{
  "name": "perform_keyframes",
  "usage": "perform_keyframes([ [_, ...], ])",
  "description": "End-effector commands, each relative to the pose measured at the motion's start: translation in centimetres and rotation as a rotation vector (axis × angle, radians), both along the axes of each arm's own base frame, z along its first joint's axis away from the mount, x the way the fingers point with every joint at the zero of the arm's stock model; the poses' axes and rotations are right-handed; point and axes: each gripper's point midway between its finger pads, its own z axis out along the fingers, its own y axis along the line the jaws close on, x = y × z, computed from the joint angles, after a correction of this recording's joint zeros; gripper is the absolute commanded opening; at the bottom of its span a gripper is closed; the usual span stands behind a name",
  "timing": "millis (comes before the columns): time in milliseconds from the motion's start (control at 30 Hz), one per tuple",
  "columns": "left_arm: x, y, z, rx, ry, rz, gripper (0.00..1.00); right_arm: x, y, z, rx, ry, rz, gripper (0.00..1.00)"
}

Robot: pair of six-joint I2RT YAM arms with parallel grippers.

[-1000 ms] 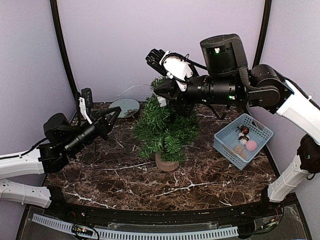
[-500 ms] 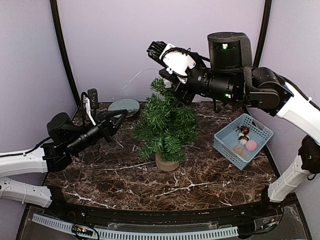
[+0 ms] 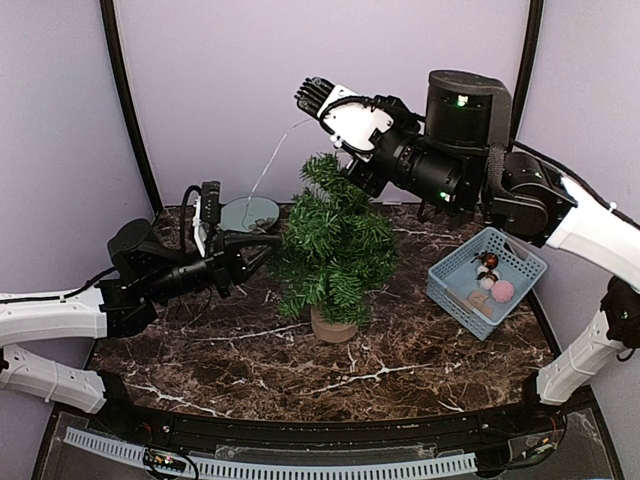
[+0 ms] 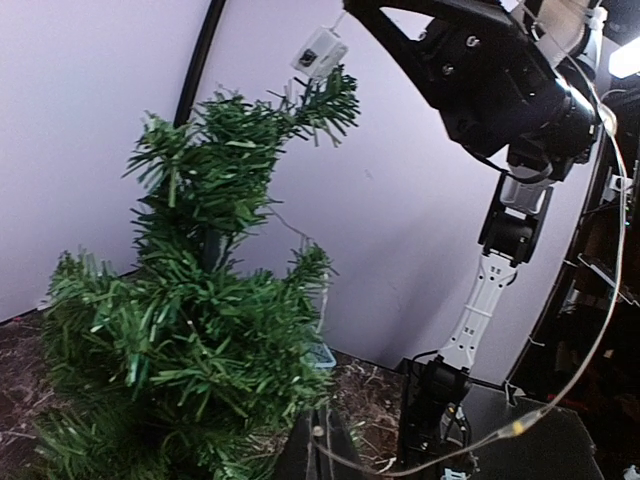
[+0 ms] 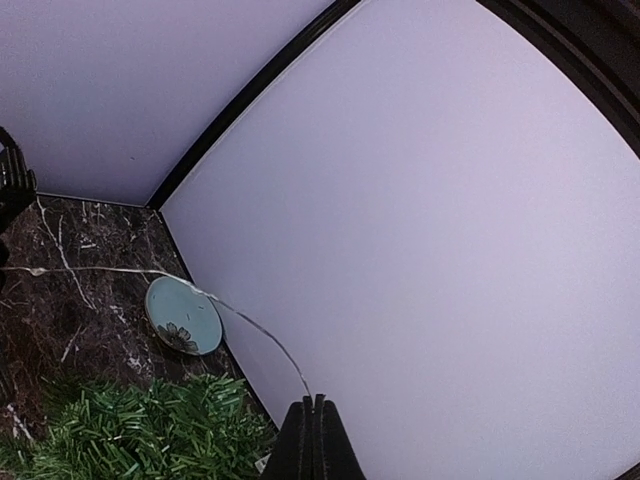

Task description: Decorate the small christmas tree

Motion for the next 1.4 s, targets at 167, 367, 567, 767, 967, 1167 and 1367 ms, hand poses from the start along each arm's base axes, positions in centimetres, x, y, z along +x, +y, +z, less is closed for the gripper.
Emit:
perform_keyframes([
  [167,-4.9,-1.4,3.9,-0.084,-0.107,-0.311,0.0,-1.7,-2.3,2.3,0.104,-0.019,0.025,0.0],
  [367,-7.1,-1.9,4.6,-0.08,-0.137,-0.43,0.0,-2.5,-3.5,3.2,0.144,-0.033,0.04,0.0],
  [567,-7.9,-2.1,5.1,-0.076,-0.14,-0.457,0.0,-3.0,-4.0,3.7,0.162,-0.041,0.051,0.0],
  [767,-6.8,-2.2,4.3,-0.061,-0.103,-0.394,0.0,-3.2,-4.4,3.6,0.157,-0.051,0.054,0.0],
  [967,-2.4,-1.2,1.2,-0.031,0.011,-0.117,0.0,-2.0,-4.8,3.8,0.124,-0.115,-0.039,0.0],
  [1167,0.6,-0.4,-0.5,0.0,0.079,0.049,0.0,-1.0,-4.3,4.6,0.094,-0.231,-0.101,0.0],
  [1367,2.9,0.6,-1.5,-0.02,0.155,0.172,0.0,1.5,-3.4,5.3,0.075,-0.273,-0.104,0.0],
])
